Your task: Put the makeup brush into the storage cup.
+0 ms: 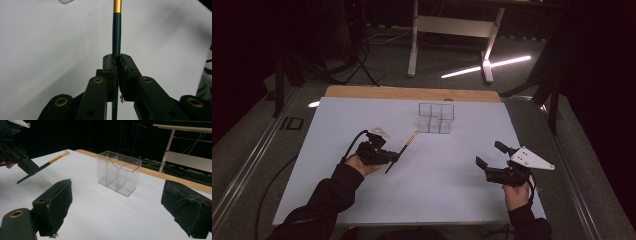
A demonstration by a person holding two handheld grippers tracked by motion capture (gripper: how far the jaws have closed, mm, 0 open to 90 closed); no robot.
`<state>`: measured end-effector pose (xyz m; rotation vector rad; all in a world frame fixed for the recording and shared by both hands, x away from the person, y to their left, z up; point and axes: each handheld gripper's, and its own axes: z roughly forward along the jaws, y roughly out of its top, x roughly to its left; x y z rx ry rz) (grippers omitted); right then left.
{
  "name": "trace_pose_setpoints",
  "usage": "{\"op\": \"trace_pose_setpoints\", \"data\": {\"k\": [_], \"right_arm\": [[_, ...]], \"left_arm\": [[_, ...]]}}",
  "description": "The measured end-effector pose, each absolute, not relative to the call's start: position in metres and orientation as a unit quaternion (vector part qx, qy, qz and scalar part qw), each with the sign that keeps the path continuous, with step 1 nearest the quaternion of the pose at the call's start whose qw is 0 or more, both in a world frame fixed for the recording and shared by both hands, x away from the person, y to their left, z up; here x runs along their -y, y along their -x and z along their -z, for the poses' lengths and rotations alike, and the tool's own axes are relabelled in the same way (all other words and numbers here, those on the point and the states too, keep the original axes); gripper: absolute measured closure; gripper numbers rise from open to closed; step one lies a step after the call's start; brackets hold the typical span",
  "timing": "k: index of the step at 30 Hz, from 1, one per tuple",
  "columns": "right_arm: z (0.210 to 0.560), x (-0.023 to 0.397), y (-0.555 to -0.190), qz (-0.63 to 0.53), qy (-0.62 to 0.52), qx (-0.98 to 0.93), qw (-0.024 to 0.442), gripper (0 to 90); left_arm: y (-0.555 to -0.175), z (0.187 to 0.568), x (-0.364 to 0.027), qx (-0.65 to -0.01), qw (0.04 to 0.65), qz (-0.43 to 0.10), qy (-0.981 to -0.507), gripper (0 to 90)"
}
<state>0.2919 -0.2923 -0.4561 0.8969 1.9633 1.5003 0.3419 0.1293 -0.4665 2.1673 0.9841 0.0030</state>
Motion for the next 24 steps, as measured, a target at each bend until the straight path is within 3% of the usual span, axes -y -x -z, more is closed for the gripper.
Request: {"op": "trace_pose_setpoints", "data": {"k": [24], "right_arm": [[0.451, 0.275, -0.289, -0.545, -0.32, -0.734, 0.25, 11.1]], "left_arm": [[-0.33, 0.476, -0.132, -0.377, 0.474, -0.012, -0.796, 84.1]]}}
